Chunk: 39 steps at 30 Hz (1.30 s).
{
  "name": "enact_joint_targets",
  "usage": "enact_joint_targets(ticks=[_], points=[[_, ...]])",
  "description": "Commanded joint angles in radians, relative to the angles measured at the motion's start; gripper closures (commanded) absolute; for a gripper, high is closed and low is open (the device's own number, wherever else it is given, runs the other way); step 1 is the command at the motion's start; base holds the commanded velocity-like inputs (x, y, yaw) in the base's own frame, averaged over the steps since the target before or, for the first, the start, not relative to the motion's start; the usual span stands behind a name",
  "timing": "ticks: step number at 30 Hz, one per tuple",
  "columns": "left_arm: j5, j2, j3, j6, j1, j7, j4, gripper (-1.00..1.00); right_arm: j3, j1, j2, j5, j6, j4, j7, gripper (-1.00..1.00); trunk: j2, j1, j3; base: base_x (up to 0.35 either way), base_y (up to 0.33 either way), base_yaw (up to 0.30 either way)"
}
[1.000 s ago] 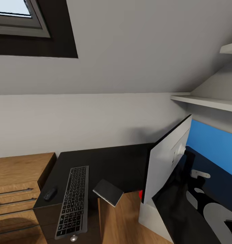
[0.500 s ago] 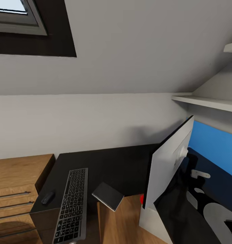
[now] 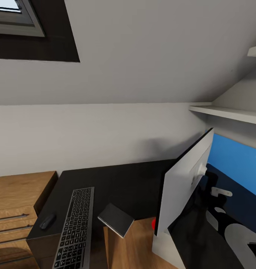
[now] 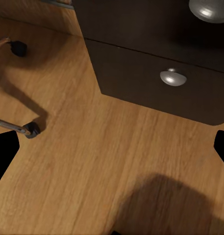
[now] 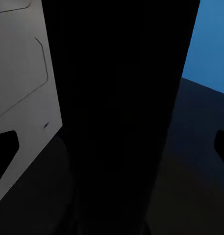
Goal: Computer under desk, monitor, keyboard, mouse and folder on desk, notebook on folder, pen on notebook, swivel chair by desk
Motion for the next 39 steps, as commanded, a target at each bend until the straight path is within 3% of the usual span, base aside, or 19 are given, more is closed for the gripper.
enact_joint_targets(ticks=[1,7,8,39], points=[[0.004,0.0,0.0,-0.003,-0.001,0.001,0.001,-1.0,-0.004,-0.001,0.0,-0.003,-0.004,0.001,0.003,-1.0,-0.001,0.0,-0.001,0.029,-0.001,0.0],[0.004,-0.001,0.0,-0.003,-0.001,0.001,0.001,-1.0,-0.004,-0.001,0.0,-0.003,-0.004,0.001,0.003,-1.0,-0.001,0.0,-0.001,0.009,0.0,0.0],[0.004,-0.001,0.0,-0.003,-0.001,0.001,0.001,-1.0,-0.004,-0.001,0.0,-0.003,-0.004,0.001,0.003,1.0,-0.001,0.0,-0.001,0.002,0.0,0.0],[0.003,-0.002,-0.001,0.0,-0.001,0.002,0.002,-1.0,-0.004,-0.001,0.0,-0.004,-0.003,-0.001,0.001,1.0,-0.001,0.0,-0.001,0.0,0.0,0.0]])
